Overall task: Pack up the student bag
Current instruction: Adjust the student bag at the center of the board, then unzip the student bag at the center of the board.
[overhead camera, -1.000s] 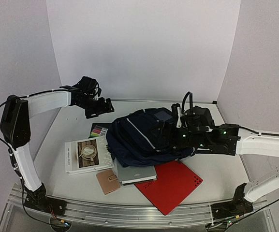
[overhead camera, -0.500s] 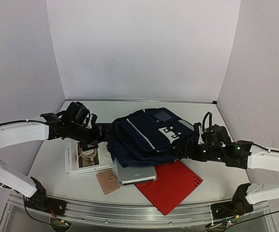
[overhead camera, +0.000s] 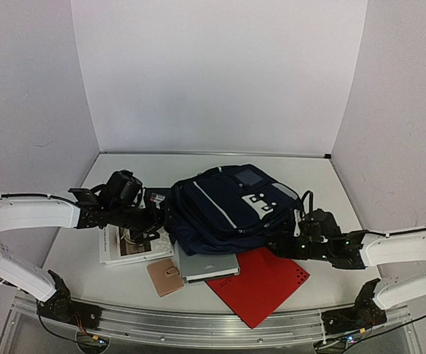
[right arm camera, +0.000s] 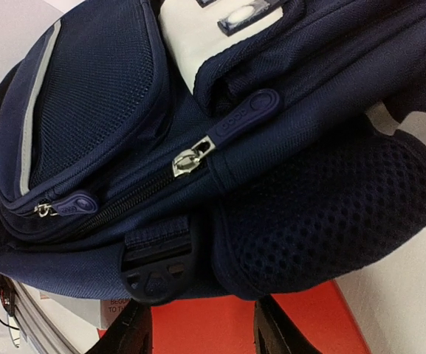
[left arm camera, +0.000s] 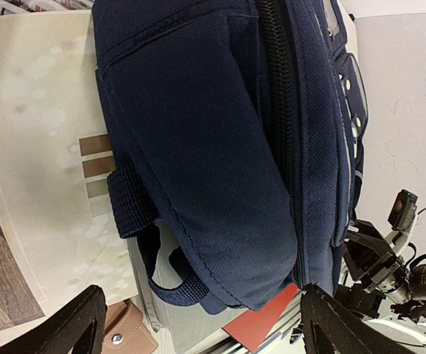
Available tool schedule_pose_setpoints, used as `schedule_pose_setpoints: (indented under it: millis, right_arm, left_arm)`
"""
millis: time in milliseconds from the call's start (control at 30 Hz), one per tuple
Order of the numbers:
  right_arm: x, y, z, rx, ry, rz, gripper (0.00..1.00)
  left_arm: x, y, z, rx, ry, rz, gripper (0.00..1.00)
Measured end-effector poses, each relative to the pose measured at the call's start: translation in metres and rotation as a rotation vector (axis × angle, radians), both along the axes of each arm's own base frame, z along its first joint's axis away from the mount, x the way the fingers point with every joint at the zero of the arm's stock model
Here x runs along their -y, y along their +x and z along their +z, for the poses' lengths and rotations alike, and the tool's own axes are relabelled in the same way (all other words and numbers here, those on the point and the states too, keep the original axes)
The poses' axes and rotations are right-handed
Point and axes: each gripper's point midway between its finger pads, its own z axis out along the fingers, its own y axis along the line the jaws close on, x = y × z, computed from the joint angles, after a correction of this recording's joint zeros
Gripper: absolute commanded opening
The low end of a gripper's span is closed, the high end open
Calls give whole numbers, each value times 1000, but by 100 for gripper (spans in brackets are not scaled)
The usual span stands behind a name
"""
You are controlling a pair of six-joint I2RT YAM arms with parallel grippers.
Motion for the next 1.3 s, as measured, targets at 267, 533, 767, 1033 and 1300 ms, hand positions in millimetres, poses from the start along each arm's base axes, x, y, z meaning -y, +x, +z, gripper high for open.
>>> schedule_pose_setpoints:
  millis: [267,533,767,1033,1300]
  right_arm:
    - [-7,7,-13,27,-18,20,37]
    - [-8,2,-21,40,-22,27,37]
    - [-6,-8,-17,49,2,29,37]
    - [-11,-13,-3,81,38,49,42]
    - [-20,-20,24,154,88,96,50]
  left_arm:
    - [5,5,-13,-28,2,21,80]
    - [11,10,-21,-40,-26,46,74]
    - [18,16,-26,-40,-53,59,41]
    - [20,25,-3,33,-98,75,0]
    - [23,31,81,190,-191,51,0]
